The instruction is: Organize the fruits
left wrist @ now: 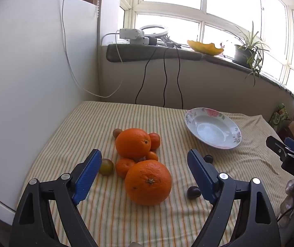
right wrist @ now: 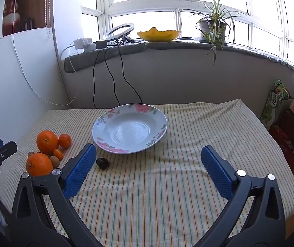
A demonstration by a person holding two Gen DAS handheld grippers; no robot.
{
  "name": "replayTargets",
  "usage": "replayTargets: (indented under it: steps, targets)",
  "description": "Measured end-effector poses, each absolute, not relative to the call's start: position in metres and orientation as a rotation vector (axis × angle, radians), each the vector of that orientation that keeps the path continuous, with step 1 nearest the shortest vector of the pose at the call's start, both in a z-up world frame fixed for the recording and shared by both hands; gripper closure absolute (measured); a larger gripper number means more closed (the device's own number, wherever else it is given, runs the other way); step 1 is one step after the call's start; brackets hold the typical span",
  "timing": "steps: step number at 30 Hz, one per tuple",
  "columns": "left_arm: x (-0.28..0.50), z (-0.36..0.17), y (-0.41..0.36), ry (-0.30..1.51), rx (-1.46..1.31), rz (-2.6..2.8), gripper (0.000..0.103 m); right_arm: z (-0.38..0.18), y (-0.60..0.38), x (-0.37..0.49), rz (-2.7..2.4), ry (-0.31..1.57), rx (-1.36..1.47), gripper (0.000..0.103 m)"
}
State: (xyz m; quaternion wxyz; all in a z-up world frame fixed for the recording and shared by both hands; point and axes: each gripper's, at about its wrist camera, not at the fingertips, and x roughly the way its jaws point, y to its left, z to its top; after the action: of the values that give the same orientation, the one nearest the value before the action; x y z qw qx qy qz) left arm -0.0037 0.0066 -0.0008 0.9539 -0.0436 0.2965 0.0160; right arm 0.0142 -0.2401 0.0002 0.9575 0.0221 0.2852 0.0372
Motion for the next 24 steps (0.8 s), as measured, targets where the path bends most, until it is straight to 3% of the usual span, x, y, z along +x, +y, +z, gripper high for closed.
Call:
replayTargets:
  steps: [24]
  targets:
    - [-0.0027,0.0011,0.0042,0.601,-0.085,0.021,0.018,0.0049,-0.2382,0.0129,0.099,0.579,0.061,0.000]
